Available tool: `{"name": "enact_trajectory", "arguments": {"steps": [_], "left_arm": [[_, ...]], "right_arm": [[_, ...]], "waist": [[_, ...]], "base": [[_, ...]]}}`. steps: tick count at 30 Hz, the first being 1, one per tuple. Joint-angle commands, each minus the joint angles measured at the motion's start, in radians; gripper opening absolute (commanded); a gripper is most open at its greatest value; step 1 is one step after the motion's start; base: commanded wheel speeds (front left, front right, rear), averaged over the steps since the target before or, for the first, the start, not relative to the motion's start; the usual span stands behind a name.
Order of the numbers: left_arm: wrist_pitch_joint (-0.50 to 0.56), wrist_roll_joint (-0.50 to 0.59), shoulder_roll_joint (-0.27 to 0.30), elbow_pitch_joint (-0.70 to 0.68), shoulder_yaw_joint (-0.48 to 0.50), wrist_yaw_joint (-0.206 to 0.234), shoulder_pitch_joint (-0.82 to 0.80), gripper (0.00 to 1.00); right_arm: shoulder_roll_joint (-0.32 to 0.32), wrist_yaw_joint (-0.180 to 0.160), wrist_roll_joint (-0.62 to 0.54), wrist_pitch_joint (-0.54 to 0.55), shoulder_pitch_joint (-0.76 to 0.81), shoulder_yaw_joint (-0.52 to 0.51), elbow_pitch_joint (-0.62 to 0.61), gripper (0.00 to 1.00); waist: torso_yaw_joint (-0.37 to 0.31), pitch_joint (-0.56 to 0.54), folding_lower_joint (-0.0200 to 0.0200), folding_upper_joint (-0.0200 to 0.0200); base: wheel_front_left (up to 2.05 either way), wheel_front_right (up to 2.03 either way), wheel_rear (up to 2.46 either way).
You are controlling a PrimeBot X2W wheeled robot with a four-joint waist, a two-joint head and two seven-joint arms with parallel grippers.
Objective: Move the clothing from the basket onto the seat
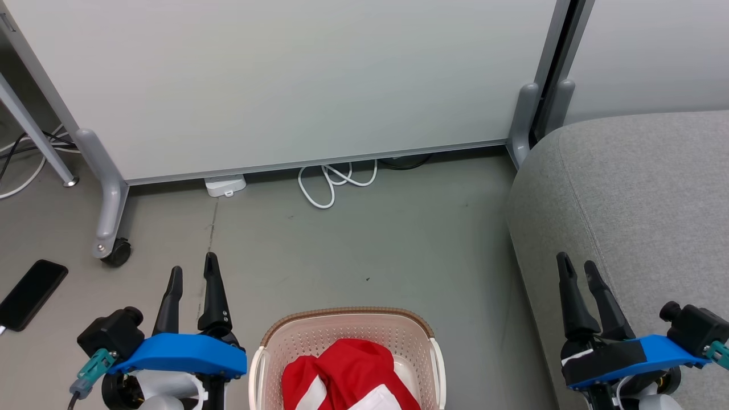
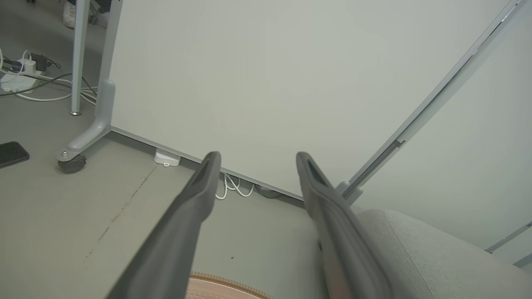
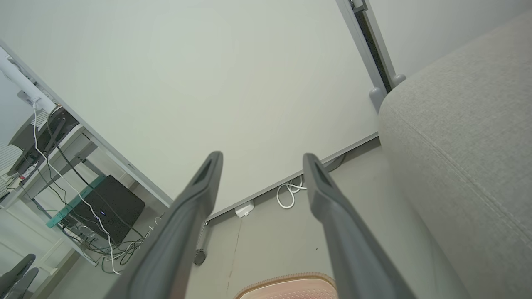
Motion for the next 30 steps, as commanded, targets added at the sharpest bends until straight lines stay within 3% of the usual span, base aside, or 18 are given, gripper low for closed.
{"name": "enact_trajectory", "arguments": {"steps": [1, 30], "left_arm": [[-0.009, 0.023, 0.007, -0.007, -0.004, 0.008, -0.025, 1.00], [-0.080, 0.308, 0.015, 0.007, -0.076, 0.053, -0.032, 1.00]], "right_arm": [[-0.007, 0.002, -0.024, -0.007, -0.020, 0.003, -0.007, 1.00], [-0.009, 0.002, -0.318, -0.080, -0.028, 0.031, 0.006, 1.00]], "waist": [[0.000, 0.000, -0.0001, 0.0000], [0.006, 0.007, -0.0001, 0.0000]], "base": [[0.00, 0.00, 0.00], [0.00, 0.00, 0.00]]}}
